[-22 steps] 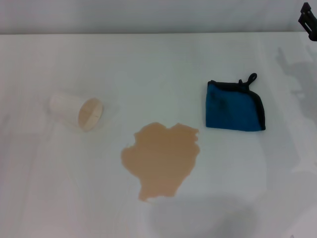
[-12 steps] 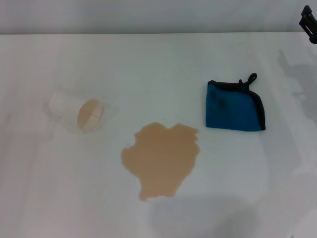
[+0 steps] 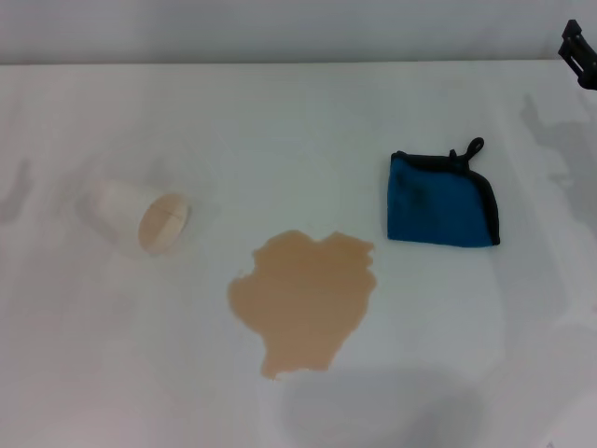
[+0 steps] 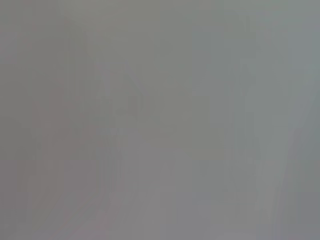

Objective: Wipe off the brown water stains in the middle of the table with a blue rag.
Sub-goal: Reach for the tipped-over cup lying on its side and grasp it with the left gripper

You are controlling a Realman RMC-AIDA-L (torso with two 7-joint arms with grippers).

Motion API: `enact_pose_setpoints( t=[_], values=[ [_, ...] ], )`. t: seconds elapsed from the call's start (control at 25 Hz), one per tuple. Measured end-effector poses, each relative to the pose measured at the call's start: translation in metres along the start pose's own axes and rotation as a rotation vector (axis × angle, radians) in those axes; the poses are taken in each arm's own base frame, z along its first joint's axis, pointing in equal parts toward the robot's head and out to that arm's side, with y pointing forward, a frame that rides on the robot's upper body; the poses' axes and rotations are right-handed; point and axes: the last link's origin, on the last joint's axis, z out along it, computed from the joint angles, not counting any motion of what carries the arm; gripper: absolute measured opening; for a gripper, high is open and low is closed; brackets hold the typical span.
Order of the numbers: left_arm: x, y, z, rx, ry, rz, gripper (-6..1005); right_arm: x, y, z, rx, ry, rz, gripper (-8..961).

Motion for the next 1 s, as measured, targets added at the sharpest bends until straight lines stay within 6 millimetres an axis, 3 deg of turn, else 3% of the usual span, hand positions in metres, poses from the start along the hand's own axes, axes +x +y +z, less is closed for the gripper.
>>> enact_pose_setpoints(
  t=[0.24, 0.44, 0.76, 1.0],
  values=[
    [0.006, 0.001, 0.045, -0.075, -0.077, -0.032, 876, 0.0, 0.0, 0.0, 0.0, -0.002, 0.002, 874],
    [0.005, 0.005, 0.047, -0.076, -0.071, -0.029, 876, 0.0, -0.001, -0.001, 0.003, 0.0, 0.002, 874],
    [-0.008, 0.002, 0.025, -0.024, -0.097, -0.054, 875, 0.004, -0.006, -0.005, 0.02, 0.007, 0.005, 873],
    [-0.03, 0.003, -0.006, 0.055, -0.156, -0.098, 876, 0.006, -0.01, -0.009, 0.036, 0.012, 0.012, 873]
  ],
)
